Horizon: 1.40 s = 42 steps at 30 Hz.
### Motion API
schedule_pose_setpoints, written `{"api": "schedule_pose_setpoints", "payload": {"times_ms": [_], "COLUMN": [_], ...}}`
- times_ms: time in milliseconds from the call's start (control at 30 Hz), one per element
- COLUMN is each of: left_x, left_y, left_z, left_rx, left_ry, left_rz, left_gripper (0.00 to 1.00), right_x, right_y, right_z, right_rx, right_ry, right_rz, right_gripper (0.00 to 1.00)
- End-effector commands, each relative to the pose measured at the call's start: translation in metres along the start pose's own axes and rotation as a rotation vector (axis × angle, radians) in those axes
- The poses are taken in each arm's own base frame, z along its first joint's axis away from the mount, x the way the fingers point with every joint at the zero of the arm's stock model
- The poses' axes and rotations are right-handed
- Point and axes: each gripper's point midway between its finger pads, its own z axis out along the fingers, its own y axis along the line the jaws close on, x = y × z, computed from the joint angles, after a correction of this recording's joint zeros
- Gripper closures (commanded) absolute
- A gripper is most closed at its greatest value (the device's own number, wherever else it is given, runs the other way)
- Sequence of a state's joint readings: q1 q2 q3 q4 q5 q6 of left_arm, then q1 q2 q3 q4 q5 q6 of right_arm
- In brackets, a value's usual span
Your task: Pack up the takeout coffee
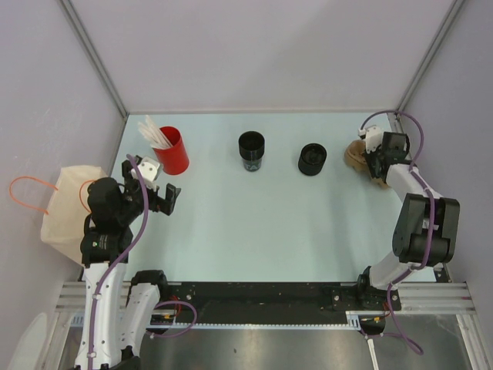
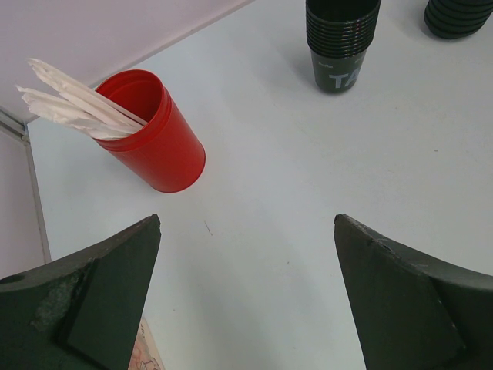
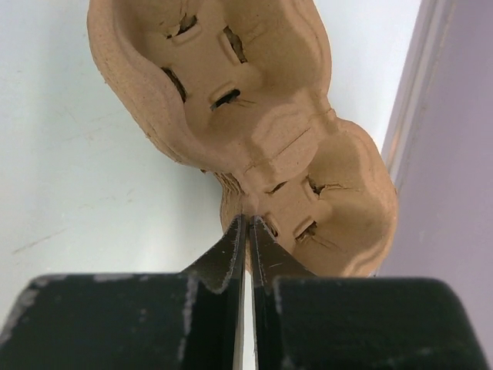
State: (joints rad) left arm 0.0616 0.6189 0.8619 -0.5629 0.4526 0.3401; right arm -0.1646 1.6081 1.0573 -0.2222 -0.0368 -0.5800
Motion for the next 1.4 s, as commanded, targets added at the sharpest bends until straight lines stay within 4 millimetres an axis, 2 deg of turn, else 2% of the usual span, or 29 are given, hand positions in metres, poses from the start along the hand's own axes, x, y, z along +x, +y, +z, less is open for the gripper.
{"api": "schedule_pose_setpoints", "payload": {"times_ms": [0,233,367,600,833,900,933,1000,1033,1100,1133,1167,1233,1367], "left_x": [-0.005,-0.005,-0.005,-0.005,-0.004,-0.005,-0.005,-0.005,-0.005,-0.005,-0.005,-0.005,-0.004,-0.005], "left_y": [0.0,0.0,0.0,0.0,0.0,0.0,0.0,0.0,0.0,0.0,0.0,0.0,0.0,-0.001], "left_z": [0.0,0.0,0.0,0.0,0.0,0.0,0.0,0.0,0.0,0.0,0.0,0.0,0.0,0.0], "left_rx": [0.003,0.002,0.003,0.002,0.002,0.002,0.002,0.003,0.003,0.003,0.003,0.003,0.004,0.004], "left_ry": [-0.029,-0.029,-0.031,-0.03,-0.028,-0.029,-0.029,-0.03,-0.03,-0.03,-0.03,-0.03,-0.028,-0.031], "left_rz": [-0.006,-0.005,-0.004,-0.004,-0.006,-0.007,-0.007,-0.005,-0.005,-0.005,-0.005,-0.005,-0.004,-0.003], "left_gripper": [0.01,0.01,0.01,0.01,0.0,0.01,0.0,0.01,0.01,0.01,0.01,0.0,0.0,0.01], "right_x": [-0.03,-0.043,-0.049,-0.036,-0.038,-0.04,-0.041,-0.042,-0.038,-0.036,-0.026,-0.022,-0.021,-0.015], "right_y": [-0.029,-0.045,-0.046,-0.032,-0.033,-0.04,-0.042,-0.042,-0.048,-0.047,-0.048,-0.047,-0.046,-0.038], "right_z": [-0.015,-0.031,-0.038,-0.025,-0.024,-0.027,-0.028,-0.027,-0.027,-0.021,-0.019,-0.016,-0.012,-0.006], "right_rx": [0.194,0.322,0.337,0.276,0.275,0.297,0.297,0.263,0.258,0.22,0.204,0.186,0.146,0.082], "right_ry": [-0.103,-0.169,-0.198,-0.149,-0.164,-0.18,-0.185,-0.191,-0.184,-0.173,-0.143,-0.128,-0.129,-0.106], "right_rz": [-0.043,-0.046,-0.041,-0.089,-0.06,-0.029,-0.015,0.022,0.041,0.072,0.091,0.101,0.126,0.142], "right_gripper": [1.0,1.0,1.0,1.0,0.99,0.9,0.79,0.62,0.48,0.35,0.28,0.23,0.2,0.19]}}
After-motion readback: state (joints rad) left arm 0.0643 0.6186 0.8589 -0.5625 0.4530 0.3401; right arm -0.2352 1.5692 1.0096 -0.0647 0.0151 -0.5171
